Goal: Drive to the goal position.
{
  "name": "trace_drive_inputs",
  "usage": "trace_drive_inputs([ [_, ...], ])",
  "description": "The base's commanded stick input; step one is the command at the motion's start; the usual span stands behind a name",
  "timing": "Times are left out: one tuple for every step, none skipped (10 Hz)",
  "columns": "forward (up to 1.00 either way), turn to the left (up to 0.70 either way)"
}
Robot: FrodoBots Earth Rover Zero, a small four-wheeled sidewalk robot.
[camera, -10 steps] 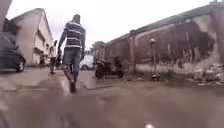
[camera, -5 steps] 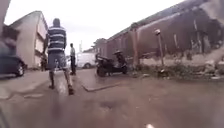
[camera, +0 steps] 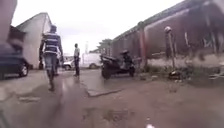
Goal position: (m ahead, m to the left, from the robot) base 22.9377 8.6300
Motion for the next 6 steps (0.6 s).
trace_drive_inputs([
  [0.85,0.34],
  [0.85,0.34],
  [0.85,0.34],
  [0.85,0.34],
  [0.85,0.18],
  [0.85,0.00],
])
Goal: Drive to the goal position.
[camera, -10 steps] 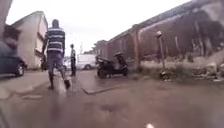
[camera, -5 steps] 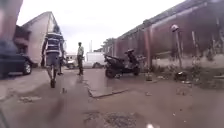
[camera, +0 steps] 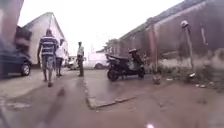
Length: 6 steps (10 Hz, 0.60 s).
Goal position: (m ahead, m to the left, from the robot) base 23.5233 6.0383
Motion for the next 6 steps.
trace_drive_inputs([
  [0.85,0.00],
  [0.85,0.00],
  [0.85,0.00],
  [0.85,0.00],
  [0.85,0.34],
  [0.85,0.34],
])
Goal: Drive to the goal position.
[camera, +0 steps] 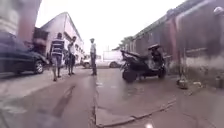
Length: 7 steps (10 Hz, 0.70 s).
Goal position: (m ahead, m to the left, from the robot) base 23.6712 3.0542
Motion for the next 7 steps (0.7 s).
trace_drive_inputs([
  [0.85,0.34],
  [0.85,0.18],
  [0.85,0.00],
  [0.85,0.00],
  [0.85,0.00],
  [0.85,0.00],
  [0.85,0.00],
])
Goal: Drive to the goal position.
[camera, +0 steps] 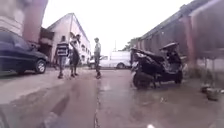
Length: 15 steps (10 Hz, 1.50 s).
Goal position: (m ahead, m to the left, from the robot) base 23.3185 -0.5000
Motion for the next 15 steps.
trace_drive_inputs([
  [0.30,0.00],
  [0.00,0.00],
  [0.00,0.00],
  [0.00,0.00],
  [0.37,0.00],
  [0.85,0.00],
  [0.85,0.00],
  [0.85,0.00],
  [0.85,0.00],
  [0.85,0.00],
  [0.85,0.00],
  [0.58,0.00],
  [0.05,0.00],
  [0.00,0.00],
  [0.14,0.00],
])
